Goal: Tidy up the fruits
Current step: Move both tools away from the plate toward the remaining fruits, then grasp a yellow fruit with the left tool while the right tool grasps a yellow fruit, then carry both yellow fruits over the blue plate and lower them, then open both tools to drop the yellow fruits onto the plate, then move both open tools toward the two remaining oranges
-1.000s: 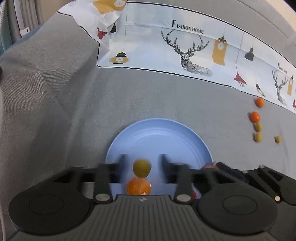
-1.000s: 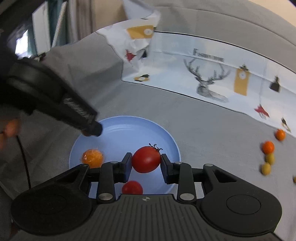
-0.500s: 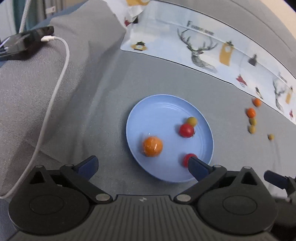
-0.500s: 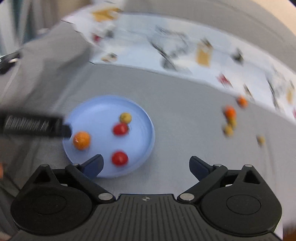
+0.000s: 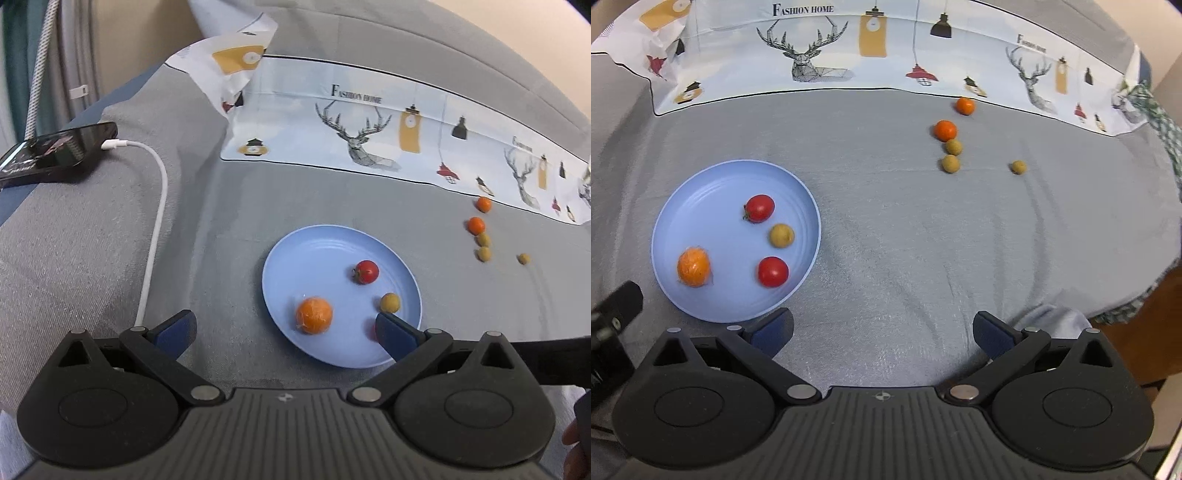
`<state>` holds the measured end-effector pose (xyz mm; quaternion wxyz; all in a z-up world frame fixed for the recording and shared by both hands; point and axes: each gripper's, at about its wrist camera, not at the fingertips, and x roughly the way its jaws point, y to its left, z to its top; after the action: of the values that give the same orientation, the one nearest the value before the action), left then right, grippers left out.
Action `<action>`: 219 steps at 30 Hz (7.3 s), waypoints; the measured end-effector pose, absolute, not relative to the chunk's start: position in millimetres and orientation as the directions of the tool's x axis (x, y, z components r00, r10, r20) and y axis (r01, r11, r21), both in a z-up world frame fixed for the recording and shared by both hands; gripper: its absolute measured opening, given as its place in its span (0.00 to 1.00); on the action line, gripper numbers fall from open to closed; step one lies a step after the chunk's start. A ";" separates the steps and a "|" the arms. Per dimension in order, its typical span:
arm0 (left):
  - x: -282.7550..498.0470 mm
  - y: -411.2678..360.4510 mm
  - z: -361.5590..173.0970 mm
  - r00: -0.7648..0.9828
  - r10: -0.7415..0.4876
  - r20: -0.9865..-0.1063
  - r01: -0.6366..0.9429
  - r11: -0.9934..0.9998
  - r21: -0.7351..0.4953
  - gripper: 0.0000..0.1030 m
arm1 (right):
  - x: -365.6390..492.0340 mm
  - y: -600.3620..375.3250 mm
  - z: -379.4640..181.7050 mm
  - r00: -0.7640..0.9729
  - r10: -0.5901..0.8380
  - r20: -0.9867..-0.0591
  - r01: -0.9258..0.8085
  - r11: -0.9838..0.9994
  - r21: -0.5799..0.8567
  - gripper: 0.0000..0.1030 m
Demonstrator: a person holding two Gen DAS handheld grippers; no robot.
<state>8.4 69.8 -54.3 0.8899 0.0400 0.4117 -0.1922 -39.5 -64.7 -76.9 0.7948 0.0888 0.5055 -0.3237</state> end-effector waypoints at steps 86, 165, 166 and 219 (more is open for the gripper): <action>77.6 -329.2 -150.4 0.477 -0.367 -0.799 0.758 0.633 0.161 0.28 | -40.3 -497.7 -220.5 0.552 -0.593 -0.586 0.756 0.652 0.052 0.28; -26.8 51.8 -12.2 0.570 -0.277 -0.774 0.359 0.931 -0.068 0.28 | -110.2 -89.8 -48.2 0.815 0.031 -0.578 0.011 0.998 0.068 0.29; -19.6 46.6 -15.6 0.566 -0.274 -0.778 0.363 0.930 -0.064 0.28 | -103.5 -92.0 -53.4 0.811 0.025 -0.584 0.015 0.998 0.063 0.29; -84.1 62.9 5.4 0.683 -0.118 -0.721 0.212 0.976 0.041 1.00 | -179.8 -81.6 -17.7 0.895 -0.012 -0.445 0.019 1.000 0.012 0.96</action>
<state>-84.1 62.9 5.4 0.9152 0.0607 0.3879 -0.0903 -179.8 -81.6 -17.7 0.9735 0.0081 0.2285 -0.0079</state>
